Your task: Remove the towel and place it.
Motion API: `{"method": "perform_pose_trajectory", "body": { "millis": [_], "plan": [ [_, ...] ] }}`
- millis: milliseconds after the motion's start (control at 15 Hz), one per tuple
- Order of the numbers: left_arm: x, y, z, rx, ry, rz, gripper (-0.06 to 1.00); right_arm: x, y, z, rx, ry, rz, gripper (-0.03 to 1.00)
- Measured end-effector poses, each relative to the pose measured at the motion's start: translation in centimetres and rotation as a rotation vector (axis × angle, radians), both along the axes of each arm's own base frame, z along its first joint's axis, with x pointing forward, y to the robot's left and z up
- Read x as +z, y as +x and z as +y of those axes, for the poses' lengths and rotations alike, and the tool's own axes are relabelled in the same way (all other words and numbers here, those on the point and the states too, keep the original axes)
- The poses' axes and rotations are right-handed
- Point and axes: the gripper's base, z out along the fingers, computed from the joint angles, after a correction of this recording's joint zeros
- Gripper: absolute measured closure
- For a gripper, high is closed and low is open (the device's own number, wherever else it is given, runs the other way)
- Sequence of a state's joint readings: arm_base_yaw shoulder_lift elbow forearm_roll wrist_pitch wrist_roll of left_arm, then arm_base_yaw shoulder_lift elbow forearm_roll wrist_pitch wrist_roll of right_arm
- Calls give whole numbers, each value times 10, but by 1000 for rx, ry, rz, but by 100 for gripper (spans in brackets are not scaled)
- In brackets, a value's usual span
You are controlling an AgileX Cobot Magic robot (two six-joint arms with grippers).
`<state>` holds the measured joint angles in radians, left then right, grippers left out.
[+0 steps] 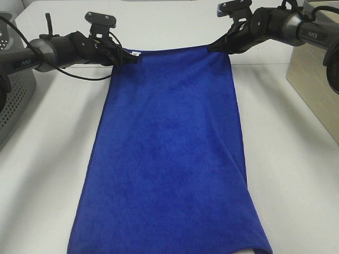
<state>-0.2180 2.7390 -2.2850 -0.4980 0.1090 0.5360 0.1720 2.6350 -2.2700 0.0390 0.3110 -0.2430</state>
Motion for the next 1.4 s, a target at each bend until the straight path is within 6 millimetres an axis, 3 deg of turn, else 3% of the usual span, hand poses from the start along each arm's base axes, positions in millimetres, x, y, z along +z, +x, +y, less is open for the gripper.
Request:
{"method": "perform_pose_trajectory", "body": {
  "millis": [200, 333, 533, 733, 1067, 1133, 1267, 1400],
  "plan": [
    [0, 0, 0, 1, 0, -2, 63, -1, -1, 0, -2, 6, 10, 74],
    [0, 0, 0, 8, -11, -1, 37, -4, -4, 0, 0, 0, 61, 47],
    [0, -3, -2, -19, -14, 51, 32, -13, -13, -1, 6, -22, 198, 38],
    [22, -10, -6, -90, 0, 130, 32, -6, -24, -3, 13, -44, 332, 38],
    [90, -37, -6, -171, 49, 348, 32, 53, -58, -4, 35, -45, 566, 38],
    [94, -42, -5, -172, 61, 388, 32, 61, -63, -5, 35, -42, 594, 38],
    [124, -61, 1, -154, 81, 518, 31, 94, -78, -6, 19, -26, 642, 38],
    [156, -79, 5, -134, 79, 595, 26, 137, -88, -6, 15, 16, 576, 34]
  ]
}}
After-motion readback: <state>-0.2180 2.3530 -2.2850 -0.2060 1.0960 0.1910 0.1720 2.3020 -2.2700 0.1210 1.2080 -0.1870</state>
